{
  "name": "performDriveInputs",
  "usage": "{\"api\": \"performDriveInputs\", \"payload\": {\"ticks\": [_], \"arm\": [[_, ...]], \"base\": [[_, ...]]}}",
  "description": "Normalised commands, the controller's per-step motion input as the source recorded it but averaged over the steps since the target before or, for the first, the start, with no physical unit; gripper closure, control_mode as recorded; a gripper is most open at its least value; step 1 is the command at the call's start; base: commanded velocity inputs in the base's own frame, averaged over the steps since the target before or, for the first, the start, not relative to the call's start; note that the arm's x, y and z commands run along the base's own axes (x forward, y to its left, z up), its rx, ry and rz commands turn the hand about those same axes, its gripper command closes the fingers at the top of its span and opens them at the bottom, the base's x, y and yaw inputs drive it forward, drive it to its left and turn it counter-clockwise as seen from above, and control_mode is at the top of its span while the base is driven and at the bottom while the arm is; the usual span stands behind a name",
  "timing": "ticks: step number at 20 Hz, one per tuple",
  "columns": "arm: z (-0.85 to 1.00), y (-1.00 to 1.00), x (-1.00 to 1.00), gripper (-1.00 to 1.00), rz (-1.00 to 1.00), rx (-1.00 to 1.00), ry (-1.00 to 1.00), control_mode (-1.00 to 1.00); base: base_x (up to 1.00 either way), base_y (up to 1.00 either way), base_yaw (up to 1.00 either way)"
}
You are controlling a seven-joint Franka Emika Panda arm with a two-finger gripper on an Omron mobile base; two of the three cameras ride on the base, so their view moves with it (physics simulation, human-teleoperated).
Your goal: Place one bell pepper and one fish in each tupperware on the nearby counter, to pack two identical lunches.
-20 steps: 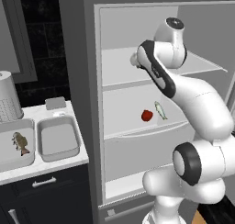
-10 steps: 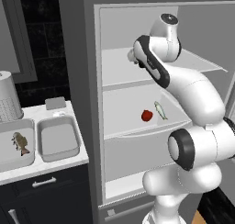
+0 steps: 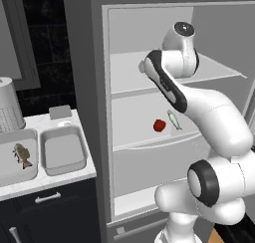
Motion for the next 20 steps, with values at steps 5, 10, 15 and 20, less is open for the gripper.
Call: {"api": "performDriveInputs", "payload": {"ticks": [5, 10, 15, 20], "arm": [[0.19, -0.26, -1.00, 1.00, 0.00, 0.00, -0.29, -1.00], [0.35, -0.52, -1.00, 1.00, -0.01, 0.02, -0.13, -1.00], [0.06, -0.35, -1.00, 1.00, -0.03, 0.00, 0.01, -1.00], [-0.51, -0.17, -1.00, 1.00, -0.02, -0.07, 0.06, -1.00]], "base": [[0.00, 0.00, 0.00], [0.00, 0.00, 0.00], [0.00, 0.00, 0.00], [0.00, 0.00, 0.00]]}}
